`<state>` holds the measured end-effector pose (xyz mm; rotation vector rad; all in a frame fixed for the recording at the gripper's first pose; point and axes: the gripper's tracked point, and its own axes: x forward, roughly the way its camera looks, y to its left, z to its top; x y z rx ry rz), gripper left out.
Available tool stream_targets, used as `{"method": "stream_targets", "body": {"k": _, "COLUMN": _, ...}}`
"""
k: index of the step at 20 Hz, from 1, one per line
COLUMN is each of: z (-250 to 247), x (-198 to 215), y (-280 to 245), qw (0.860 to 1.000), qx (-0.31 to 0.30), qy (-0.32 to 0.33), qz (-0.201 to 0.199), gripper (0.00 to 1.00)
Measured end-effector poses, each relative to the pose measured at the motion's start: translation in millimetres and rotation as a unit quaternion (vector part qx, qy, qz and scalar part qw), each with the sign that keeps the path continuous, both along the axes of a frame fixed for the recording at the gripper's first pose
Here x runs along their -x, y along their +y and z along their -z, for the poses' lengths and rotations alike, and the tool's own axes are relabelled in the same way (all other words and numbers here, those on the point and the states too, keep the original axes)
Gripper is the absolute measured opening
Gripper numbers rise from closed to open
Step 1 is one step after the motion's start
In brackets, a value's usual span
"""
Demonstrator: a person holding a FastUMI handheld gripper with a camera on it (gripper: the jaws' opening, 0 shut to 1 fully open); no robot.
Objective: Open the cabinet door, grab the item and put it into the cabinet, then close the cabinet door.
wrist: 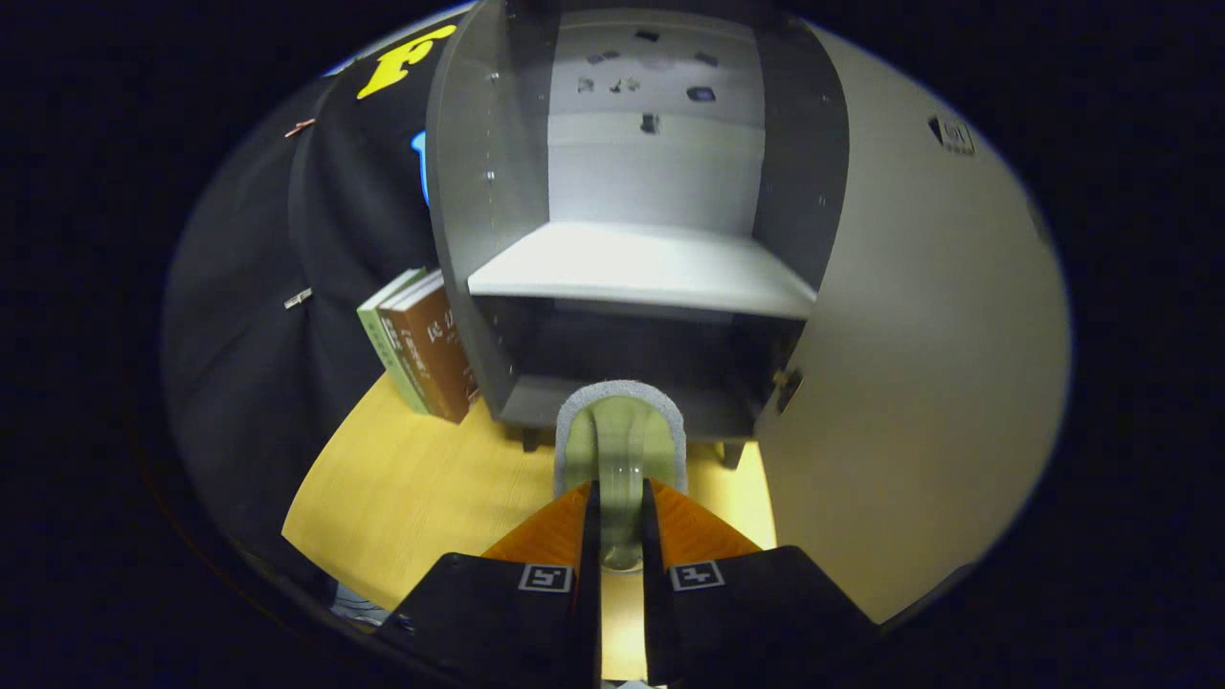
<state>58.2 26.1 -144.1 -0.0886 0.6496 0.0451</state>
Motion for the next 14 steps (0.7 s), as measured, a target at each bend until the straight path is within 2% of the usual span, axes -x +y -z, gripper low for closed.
{"method": "stream_targets", "body": {"k": 8, "z": -115.7, "x": -113.8, "y": 12.4, "qw": 0.989, "qx": 0.017, "qy": -0.145, "qz": -0.011, "gripper": 0.22}}
{"method": "stream_targets", "body": {"k": 14, "z": -122.4, "x": -198.0, "y": 9.5, "qw": 0.989, "qx": 0.006, "qy": -0.149, "qz": 0.000, "gripper": 0.22}}
